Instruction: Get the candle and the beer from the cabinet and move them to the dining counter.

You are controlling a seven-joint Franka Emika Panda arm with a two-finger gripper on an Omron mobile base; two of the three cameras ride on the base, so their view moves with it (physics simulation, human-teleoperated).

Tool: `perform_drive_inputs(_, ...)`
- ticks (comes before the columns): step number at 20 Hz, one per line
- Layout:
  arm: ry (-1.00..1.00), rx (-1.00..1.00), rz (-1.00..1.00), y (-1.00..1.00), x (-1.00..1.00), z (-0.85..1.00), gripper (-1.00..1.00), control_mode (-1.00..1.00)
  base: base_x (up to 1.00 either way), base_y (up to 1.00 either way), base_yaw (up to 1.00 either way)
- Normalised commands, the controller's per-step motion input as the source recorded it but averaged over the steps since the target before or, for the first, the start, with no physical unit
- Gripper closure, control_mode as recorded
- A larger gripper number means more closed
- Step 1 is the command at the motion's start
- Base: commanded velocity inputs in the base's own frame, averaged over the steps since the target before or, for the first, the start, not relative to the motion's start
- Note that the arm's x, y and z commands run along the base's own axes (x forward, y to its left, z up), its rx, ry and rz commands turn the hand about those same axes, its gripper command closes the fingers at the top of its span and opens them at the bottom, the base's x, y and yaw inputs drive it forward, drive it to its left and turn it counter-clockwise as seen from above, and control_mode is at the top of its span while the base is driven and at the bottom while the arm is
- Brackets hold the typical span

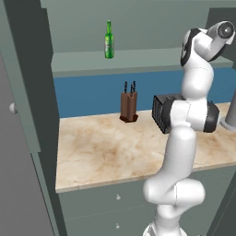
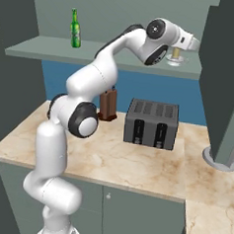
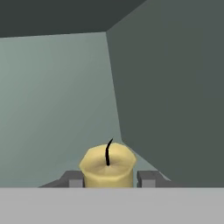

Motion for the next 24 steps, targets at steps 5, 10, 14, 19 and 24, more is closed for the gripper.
perform_drive_inputs(5, 0.00, 0.00, 0.00, 0.11, -0.57, 0.00, 1.00, -1.00, 0.00, 0.00, 0.00)
perform_drive_inputs(10, 0.00, -0.01, 0.00, 0.28, -0.69, -0.02, 1.00, -1.00, 0.00, 0.00, 0.00)
perform_drive_inputs(14, 0.00, -0.02, 0.00, 0.41, -0.86, -0.14, 1.00, -1.00, 0.00, 0.00, 0.00)
perform_drive_inputs(19, 0.01, 0.00, 0.00, 0.38, -1.00, 0.00, 1.00, -1.00, 0.00, 0.00, 0.00)
perform_drive_inputs(24, 0.11, -0.01, 0.02, 0.49, -1.00, 0.00, 1.00, -1.00, 0.00, 0.00, 0.00)
